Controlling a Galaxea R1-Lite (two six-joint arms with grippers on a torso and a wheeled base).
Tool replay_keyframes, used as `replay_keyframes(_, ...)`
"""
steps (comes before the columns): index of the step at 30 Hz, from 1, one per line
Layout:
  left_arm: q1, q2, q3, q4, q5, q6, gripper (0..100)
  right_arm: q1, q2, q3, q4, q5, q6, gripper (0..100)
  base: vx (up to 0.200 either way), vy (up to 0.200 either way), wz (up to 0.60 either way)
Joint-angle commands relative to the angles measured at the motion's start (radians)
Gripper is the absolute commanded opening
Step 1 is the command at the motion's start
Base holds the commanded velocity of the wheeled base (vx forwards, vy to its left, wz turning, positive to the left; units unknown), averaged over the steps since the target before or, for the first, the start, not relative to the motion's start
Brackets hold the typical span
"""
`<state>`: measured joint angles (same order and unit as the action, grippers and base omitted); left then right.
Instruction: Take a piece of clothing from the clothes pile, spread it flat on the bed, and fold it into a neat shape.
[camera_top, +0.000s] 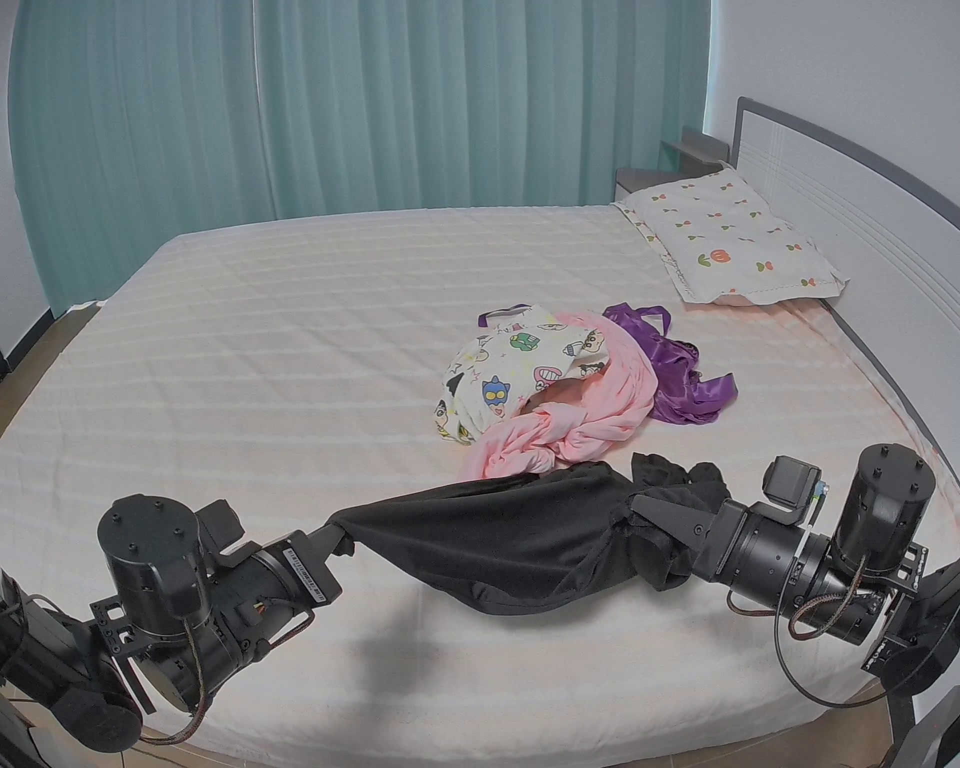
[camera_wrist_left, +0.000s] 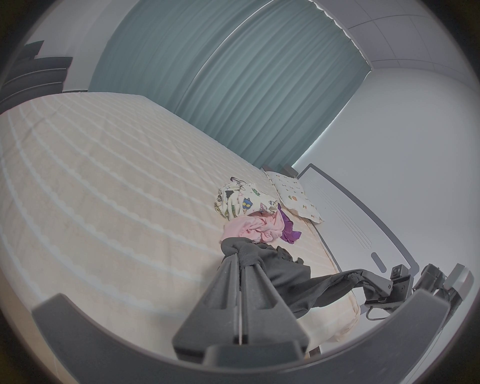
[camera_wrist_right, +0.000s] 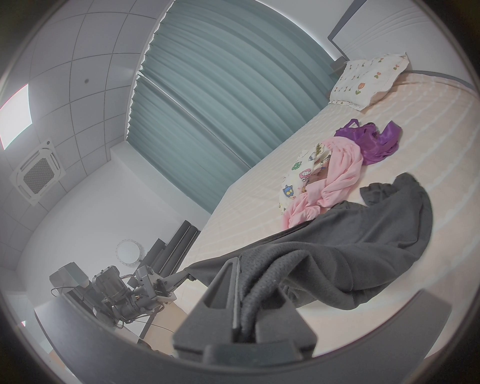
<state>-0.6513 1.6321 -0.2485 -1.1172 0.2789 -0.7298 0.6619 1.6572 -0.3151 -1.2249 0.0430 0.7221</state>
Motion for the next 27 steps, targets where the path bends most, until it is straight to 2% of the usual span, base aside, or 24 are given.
replay_keyframes(1,-0.001,-0.003,0.002,0.000,0.000,0.000,0,0.001,-0.002,-0.001,-0.001,0.000,0.000,0,0.000,0.200,0.00)
replay_keyframes(27,-0.002,0.005,0.003,0.004,-0.001,0.000,0,0.001,0.001,0.001,-0.001,0.002,0.003,0,0.000,0.200,0.00)
